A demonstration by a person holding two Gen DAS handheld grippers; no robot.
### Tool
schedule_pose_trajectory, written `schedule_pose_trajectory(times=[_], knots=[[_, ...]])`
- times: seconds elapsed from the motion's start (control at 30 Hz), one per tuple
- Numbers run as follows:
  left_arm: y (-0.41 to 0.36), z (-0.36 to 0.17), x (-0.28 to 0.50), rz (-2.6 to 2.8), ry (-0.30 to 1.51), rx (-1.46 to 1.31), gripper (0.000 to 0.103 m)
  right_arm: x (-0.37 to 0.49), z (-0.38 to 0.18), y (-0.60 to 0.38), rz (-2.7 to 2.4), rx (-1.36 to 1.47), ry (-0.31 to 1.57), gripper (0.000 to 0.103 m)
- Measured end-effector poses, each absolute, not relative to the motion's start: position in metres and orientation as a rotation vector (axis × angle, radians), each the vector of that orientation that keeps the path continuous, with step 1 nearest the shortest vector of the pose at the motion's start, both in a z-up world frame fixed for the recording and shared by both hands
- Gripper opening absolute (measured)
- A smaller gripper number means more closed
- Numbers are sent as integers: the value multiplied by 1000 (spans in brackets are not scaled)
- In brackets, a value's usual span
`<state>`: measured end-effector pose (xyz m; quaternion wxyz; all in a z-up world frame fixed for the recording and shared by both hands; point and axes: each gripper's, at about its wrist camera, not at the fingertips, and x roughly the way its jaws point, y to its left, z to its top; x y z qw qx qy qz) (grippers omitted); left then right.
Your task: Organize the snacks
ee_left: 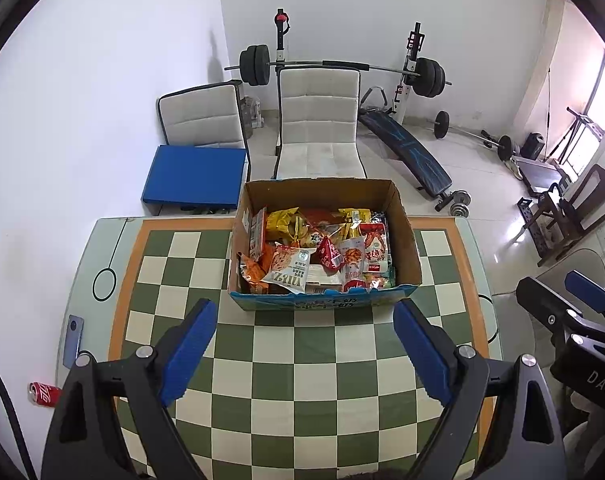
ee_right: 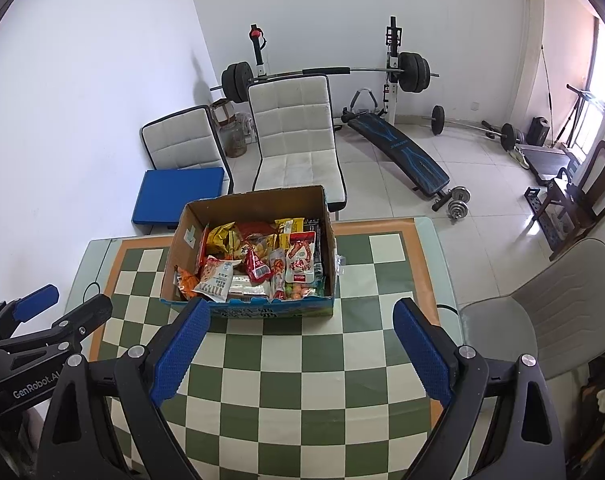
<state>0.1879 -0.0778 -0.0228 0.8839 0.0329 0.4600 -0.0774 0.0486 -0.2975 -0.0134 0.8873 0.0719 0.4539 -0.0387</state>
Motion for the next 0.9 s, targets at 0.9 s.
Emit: schedule_pose_trajectory(times=[0.9], knots=[[-82,-23,189,-160,973,58,90,48,-10,-301,-79,152,950,95]])
